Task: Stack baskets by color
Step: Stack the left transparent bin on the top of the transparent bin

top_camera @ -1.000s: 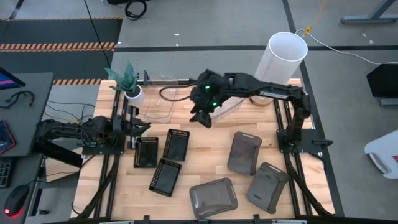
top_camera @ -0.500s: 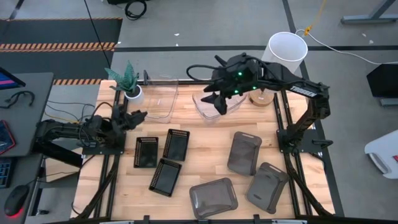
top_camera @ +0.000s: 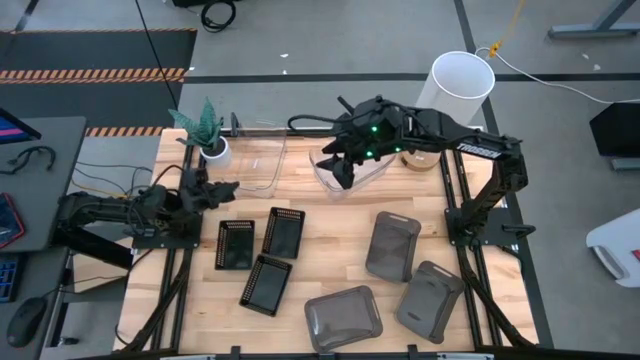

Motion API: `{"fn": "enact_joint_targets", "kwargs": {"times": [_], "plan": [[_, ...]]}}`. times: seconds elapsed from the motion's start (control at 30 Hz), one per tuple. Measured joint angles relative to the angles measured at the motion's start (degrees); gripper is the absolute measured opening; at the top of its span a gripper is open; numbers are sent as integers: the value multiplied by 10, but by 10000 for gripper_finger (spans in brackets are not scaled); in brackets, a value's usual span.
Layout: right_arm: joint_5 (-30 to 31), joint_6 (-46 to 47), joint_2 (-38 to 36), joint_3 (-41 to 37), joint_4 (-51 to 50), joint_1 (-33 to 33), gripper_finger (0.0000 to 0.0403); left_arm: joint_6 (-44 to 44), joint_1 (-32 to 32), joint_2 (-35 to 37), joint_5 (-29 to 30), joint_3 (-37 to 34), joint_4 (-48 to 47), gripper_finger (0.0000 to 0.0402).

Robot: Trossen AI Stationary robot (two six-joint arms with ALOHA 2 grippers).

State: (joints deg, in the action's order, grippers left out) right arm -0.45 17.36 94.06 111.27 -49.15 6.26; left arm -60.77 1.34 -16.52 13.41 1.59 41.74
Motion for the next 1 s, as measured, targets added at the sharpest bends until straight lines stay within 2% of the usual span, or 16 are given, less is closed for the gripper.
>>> {"fn": "enact_joint_targets", "kwargs": {"times": [0.1, 0.33, 0.43, 0.6, 0.77, 1.0], "plan": [[0, 7, 0, -7, 3, -2, 219, 19, 0, 0, -16, 50, -114, 13], [11, 22, 0, -8, 13, -2, 219, 102, 0, -9, -10, 201, -475, 12], [11, 24, 0, -8, 16, -2, 219, 115, -2, -25, -6, 245, -574, 18], [11, 22, 0, -8, 16, -3, 219, 104, -20, -67, -53, 286, -640, 29], [9, 20, 0, -8, 16, -3, 219, 105, -54, -142, -87, 311, -677, 26], [6, 6, 0, -8, 12, -17, 219, 145, -112, -232, -121, 359, -713, 49]]}}
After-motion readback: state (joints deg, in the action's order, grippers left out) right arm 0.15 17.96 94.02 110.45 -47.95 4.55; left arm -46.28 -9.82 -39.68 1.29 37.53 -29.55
